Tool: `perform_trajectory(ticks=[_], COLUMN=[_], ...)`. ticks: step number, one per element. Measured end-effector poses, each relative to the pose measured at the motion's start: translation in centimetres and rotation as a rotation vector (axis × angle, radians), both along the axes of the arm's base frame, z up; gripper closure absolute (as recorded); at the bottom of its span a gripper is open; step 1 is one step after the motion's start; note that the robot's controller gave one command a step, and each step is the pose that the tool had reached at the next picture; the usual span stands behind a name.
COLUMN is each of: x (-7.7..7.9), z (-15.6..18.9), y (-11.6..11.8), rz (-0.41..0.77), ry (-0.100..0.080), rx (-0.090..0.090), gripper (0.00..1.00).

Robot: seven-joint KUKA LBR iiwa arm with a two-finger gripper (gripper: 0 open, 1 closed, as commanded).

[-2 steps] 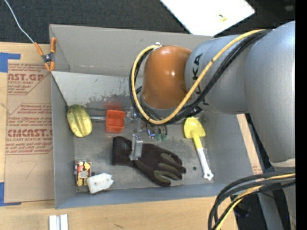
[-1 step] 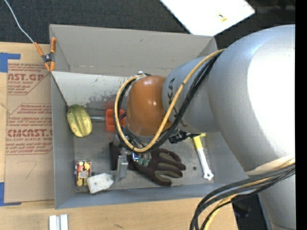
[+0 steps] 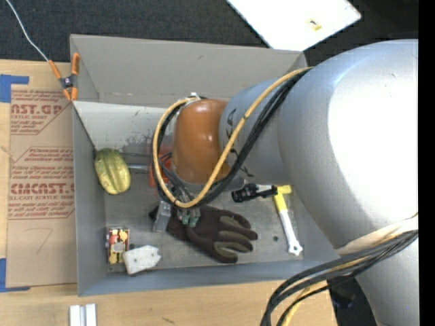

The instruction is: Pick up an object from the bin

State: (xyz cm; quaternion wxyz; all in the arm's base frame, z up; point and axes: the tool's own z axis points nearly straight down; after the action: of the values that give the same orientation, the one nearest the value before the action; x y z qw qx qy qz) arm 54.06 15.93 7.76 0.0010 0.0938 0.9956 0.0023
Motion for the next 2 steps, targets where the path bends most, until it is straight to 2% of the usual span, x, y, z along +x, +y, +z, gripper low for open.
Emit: perform_trajectory(ticks=[1,2], x=[0.0,-1.0], z=[0.0,-0.6], y=[0.0,-4.8], rz=[0.000,-0.005], ry=[0.000,-0.005], rx=[0.000,0.003], gripper=[1.00,1.00])
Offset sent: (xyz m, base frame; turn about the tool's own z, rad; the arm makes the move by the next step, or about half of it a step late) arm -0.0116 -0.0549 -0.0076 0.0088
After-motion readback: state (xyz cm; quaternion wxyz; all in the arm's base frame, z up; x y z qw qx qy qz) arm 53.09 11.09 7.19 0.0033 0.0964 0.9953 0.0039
